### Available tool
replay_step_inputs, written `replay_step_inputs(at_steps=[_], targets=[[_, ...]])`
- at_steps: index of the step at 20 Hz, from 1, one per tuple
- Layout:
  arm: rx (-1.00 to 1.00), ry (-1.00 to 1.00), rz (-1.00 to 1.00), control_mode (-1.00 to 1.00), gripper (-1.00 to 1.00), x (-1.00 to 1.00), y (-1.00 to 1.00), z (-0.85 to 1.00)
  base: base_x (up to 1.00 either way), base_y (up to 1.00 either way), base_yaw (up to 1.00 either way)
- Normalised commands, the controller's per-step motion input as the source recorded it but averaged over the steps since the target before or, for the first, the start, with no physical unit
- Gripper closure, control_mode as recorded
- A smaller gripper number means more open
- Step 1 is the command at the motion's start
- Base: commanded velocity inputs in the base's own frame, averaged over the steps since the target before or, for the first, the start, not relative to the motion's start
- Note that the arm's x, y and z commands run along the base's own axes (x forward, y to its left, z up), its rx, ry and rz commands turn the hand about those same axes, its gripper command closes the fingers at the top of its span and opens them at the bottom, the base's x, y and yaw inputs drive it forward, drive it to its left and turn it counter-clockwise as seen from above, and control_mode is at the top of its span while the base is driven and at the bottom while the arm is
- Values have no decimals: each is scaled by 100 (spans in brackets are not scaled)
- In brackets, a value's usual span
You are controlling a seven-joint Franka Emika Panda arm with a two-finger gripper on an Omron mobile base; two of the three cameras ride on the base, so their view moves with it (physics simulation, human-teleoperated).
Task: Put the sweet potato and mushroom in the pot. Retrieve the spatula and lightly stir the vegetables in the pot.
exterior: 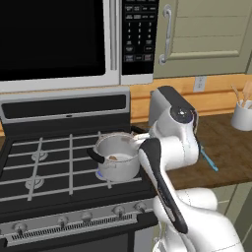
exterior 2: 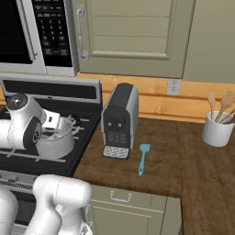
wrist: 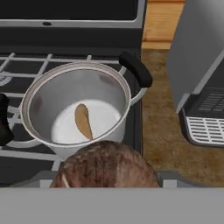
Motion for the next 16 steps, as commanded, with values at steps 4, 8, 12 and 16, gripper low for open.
replay_step_inputs(at_steps=[4,8,12,16], targets=[[-1,0,1,-100,100,83,43,-7,0,0,0],[-7,6,0,-100,100,94,28,-68,0,0,0],[-7,11,0,-100,100,73,35,-86,0,0,0],[-3,5,1,-100,100,40,37,-51,0,0,0]])
